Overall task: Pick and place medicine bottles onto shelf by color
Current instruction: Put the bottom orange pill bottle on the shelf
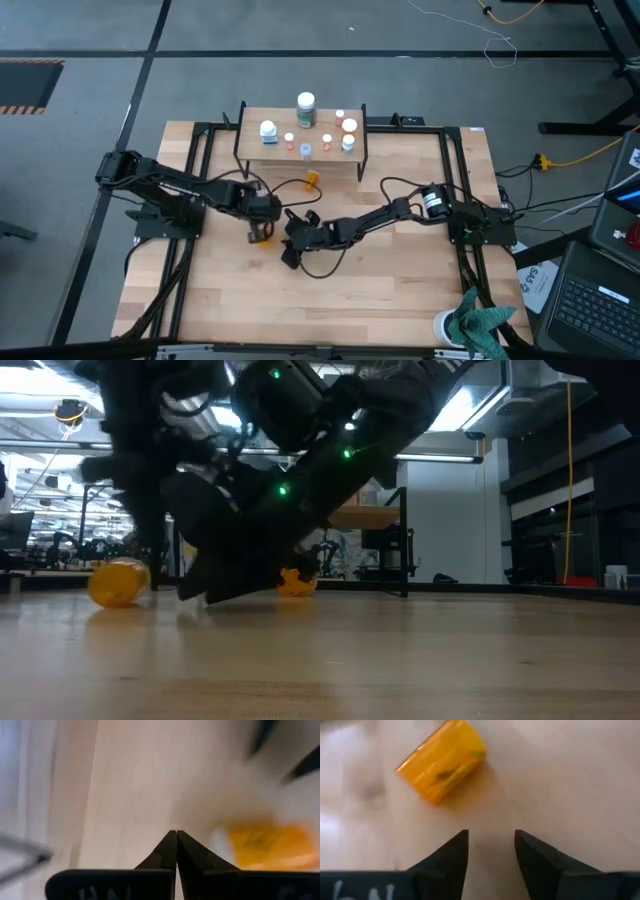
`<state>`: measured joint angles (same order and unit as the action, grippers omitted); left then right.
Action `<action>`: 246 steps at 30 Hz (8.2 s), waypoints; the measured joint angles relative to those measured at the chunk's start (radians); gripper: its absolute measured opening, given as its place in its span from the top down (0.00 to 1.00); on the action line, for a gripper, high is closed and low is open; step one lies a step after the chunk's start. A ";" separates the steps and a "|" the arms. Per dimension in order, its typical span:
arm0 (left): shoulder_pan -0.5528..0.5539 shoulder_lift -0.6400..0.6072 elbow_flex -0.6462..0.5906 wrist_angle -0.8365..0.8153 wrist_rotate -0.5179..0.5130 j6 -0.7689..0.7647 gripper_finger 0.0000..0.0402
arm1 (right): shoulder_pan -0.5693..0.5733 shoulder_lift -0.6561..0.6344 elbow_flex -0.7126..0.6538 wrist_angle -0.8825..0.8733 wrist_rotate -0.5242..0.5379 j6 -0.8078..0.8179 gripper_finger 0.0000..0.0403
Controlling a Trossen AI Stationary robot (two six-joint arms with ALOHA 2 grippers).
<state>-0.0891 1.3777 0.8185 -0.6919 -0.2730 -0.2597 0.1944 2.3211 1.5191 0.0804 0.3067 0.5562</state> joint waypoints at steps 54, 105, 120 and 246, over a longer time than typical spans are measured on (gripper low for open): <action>-0.157 0.042 -0.113 0.103 0.228 -0.347 1.00 | -0.011 -0.012 0.238 -0.345 0.110 -0.110 0.60; -0.185 0.011 -0.172 0.091 0.127 -0.204 1.00 | 0.090 0.048 0.367 -0.510 -0.038 0.015 0.60; -0.145 0.031 -0.172 0.181 0.125 -0.174 1.00 | 0.041 0.060 0.367 -0.517 0.043 0.010 0.60; -0.527 -1.077 -0.285 -0.242 -0.188 -0.489 1.00 | -0.053 0.056 0.369 -0.364 -0.117 -0.356 0.22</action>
<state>-0.6163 0.3008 0.5339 -0.9337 -0.4606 -0.7486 0.1418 2.3768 1.8881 -0.2840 0.1898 0.2005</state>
